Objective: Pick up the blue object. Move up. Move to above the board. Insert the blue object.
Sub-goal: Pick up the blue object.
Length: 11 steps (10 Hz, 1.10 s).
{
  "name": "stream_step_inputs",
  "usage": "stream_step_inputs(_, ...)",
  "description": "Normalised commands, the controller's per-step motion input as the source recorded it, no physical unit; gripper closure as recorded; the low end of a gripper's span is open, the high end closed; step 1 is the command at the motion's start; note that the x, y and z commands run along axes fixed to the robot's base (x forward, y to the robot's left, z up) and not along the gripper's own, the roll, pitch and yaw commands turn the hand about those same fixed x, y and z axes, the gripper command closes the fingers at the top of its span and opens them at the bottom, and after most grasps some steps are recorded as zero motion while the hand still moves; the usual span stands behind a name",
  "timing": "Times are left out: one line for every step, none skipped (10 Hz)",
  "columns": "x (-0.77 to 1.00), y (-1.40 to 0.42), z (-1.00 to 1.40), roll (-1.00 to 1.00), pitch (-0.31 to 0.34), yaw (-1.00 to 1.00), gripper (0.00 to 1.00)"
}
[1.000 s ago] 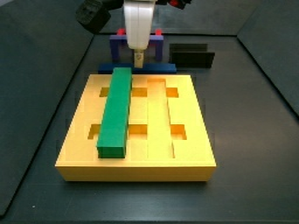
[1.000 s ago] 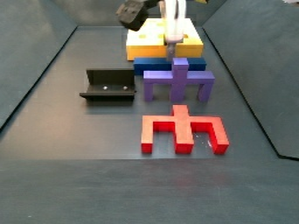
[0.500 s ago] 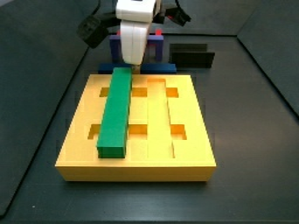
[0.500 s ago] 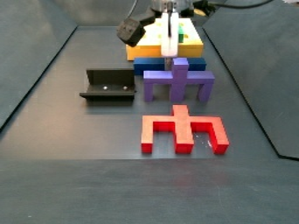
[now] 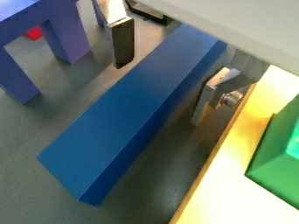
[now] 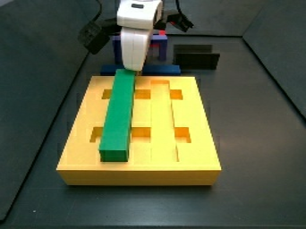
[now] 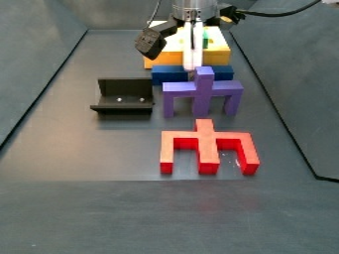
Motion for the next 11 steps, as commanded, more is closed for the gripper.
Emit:
stream_step_inputs(0.00,-0.04,0.00,0.05,0.016,-0.01,0.00)
stream_step_inputs(0.00,0.00,0.00,0.00,0.000,0.00,0.00)
stream_step_inputs(0.00,0.00,0.00,0.00,0.000,0.00,1.00)
stream_step_inputs(0.00,0.00,0.00,0.00,0.000,0.00,1.00)
stream_step_inputs(0.00,0.00,0.00,0.00,0.000,0.00,1.00)
stream_step_inputs(0.00,0.00,0.00,0.00,0.000,0.00,1.00)
stream_step_inputs(0.00,0.00,0.00,0.00,0.000,0.00,1.00)
stream_step_inputs(0.00,0.00,0.00,0.00,0.000,0.00,1.00)
stream_step_inputs(0.00,0.00,0.00,0.00,0.000,0.00,1.00)
stream_step_inputs(0.00,0.00,0.00,0.00,0.000,0.00,1.00)
stream_step_inputs(0.00,0.00,0.00,0.00,0.000,0.00,1.00)
